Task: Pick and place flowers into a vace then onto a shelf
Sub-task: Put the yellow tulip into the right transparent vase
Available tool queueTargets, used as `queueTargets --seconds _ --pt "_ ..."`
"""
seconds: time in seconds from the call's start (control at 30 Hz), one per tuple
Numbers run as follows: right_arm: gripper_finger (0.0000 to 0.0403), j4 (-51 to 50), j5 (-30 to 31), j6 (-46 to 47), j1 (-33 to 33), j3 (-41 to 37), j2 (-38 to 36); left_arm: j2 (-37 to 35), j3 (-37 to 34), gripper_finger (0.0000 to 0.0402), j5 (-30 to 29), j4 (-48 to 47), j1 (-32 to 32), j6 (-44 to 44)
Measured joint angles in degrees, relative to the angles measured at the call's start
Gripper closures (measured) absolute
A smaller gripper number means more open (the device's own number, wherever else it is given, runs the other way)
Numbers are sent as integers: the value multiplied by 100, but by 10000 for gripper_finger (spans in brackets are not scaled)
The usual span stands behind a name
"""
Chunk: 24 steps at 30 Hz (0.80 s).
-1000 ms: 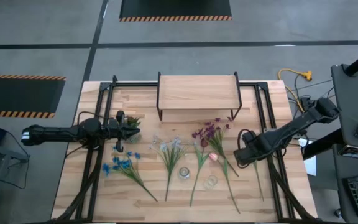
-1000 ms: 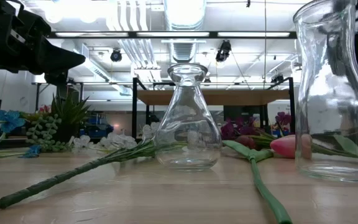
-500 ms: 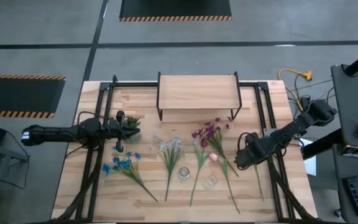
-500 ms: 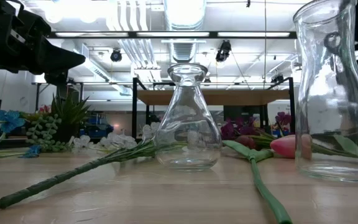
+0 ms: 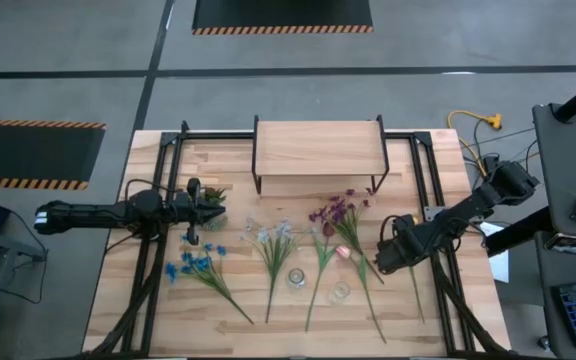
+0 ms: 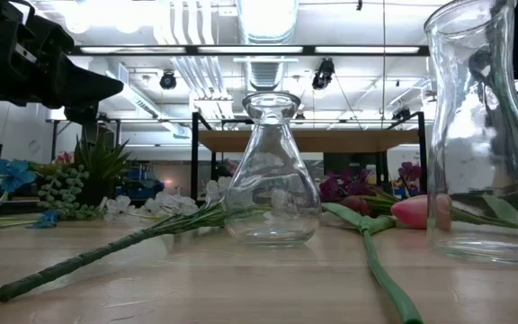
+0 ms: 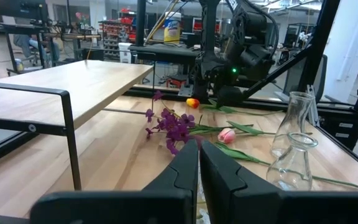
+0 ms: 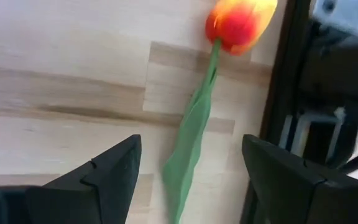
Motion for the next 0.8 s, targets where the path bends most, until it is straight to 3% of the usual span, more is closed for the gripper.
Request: queueTargets --seconds 0.2,0.43,0.57,0.8 --pt "136 758 -128 104 0 -202 -2 -4 0 402 0 2 0 0" --pt "147 942 -671 159 -8 -644 -21 -4 4 402 0 2 0 0" --pt "155 1160 -678 155 -9 -763 -57 -4 4 402 1 2 0 0" --pt "202 1216 -596 115 -7 -740 -126 -4 4 402 1 2 0 0"
